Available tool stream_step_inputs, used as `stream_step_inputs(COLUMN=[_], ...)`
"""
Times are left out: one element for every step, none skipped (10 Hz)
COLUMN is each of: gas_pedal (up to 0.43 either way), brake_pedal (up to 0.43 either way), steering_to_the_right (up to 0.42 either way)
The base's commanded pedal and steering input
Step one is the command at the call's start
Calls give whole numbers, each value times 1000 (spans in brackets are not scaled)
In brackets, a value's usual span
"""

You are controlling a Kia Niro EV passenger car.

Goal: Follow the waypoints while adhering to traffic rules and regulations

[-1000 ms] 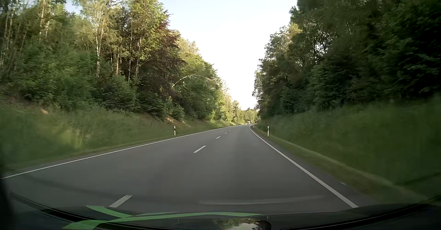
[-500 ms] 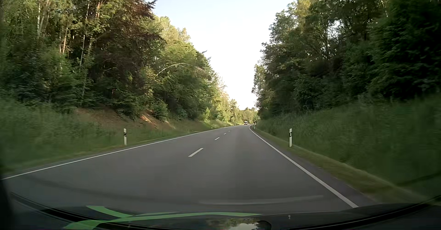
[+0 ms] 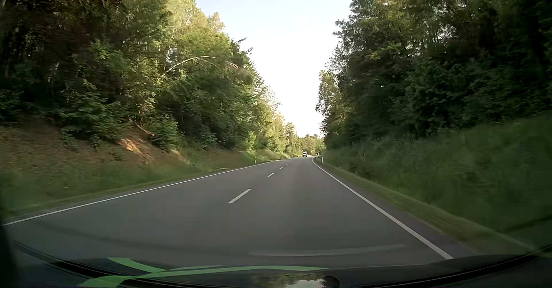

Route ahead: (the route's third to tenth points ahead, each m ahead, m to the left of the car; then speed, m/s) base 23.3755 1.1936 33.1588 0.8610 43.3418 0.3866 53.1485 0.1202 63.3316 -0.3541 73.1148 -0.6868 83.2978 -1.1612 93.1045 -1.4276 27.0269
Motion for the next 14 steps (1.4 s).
stream_step_inputs(gas_pedal=[350, 350, 339, 339, 339, 339, 339, 339, 339, 339, 319, 319, 319, 311], brake_pedal=[0, 0, 0, 0, 0, 0, 0, 0, 0, 0, 0, 0, 0, 0], steering_to_the_right=[2, 2, 2, 3, 2, 3, 3, 5, 5, 5, 5, 5, 3, 2])
